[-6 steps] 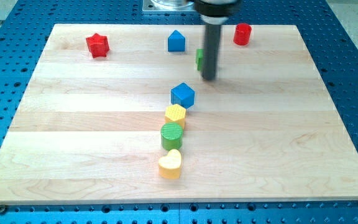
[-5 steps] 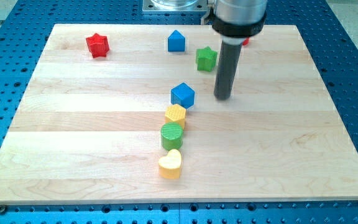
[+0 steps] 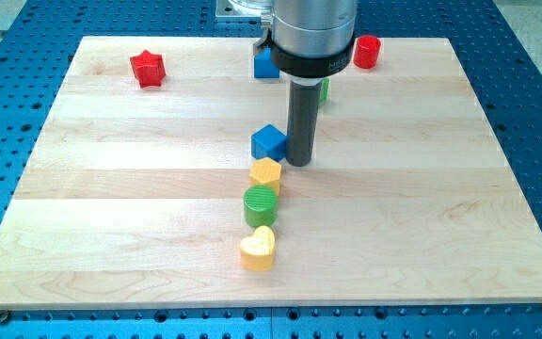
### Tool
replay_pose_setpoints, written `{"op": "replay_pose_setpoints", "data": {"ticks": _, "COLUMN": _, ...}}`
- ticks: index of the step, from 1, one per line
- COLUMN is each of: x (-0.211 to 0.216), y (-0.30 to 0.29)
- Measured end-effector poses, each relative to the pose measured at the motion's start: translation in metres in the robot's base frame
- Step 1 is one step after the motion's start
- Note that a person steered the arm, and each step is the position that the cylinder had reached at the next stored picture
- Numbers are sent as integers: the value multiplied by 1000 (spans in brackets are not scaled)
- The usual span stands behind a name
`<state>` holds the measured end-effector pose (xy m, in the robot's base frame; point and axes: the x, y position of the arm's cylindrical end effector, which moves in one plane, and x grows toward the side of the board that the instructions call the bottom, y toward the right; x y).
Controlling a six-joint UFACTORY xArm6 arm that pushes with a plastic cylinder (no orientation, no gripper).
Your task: Slide the green star to the left
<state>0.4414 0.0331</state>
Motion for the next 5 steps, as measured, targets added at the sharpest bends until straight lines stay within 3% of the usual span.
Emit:
{"op": "replay_pose_setpoints", "data": {"ticks": 1, "x": -35, "y": 26}}
{"op": "replay_pose_setpoints", "data": {"ticks": 2, "x": -99, "y": 74}}
{"op": "replay_pose_setpoints", "data": {"ticks": 3, "x": -125, "y": 92}}
{"op": "replay_pose_setpoints", "data": {"ticks": 5, "x": -95, "y": 24}}
